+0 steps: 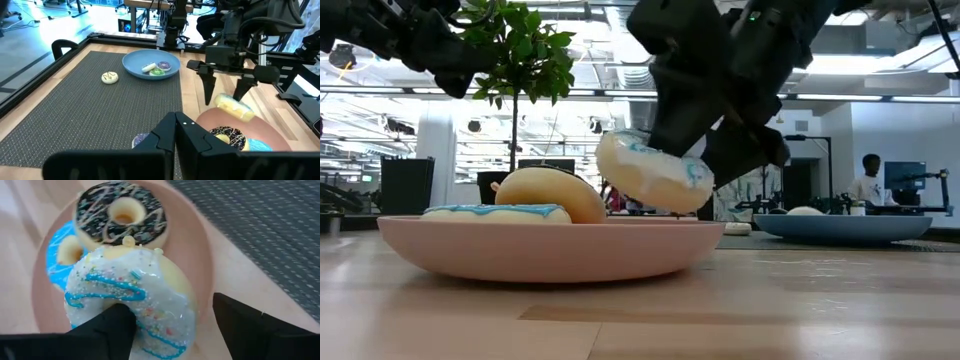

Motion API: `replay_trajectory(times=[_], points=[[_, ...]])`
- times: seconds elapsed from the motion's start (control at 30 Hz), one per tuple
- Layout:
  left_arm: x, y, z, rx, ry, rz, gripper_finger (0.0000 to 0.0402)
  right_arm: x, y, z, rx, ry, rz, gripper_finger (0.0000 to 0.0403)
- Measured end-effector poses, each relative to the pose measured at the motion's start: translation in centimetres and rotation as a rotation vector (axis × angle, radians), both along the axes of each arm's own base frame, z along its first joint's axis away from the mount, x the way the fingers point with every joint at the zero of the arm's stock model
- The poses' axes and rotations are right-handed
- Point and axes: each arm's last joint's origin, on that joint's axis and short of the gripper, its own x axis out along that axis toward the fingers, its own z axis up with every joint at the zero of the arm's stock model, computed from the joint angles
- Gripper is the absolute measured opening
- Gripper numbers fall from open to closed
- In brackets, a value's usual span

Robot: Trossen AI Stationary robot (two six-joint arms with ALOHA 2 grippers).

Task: Pick & Place donuts
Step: Put the large white donut onto the light orange plate

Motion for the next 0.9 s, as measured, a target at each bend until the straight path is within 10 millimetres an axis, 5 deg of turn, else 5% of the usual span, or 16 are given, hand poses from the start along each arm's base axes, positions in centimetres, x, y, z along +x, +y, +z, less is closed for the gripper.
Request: replay_trajectory(times=[0.9], points=[[0.0, 0.0, 0.0, 0.003, -0.004, -0.002, 0.0000, 0.7, -1.0, 0.2, 0.061, 0.016, 0.073, 0.0163]])
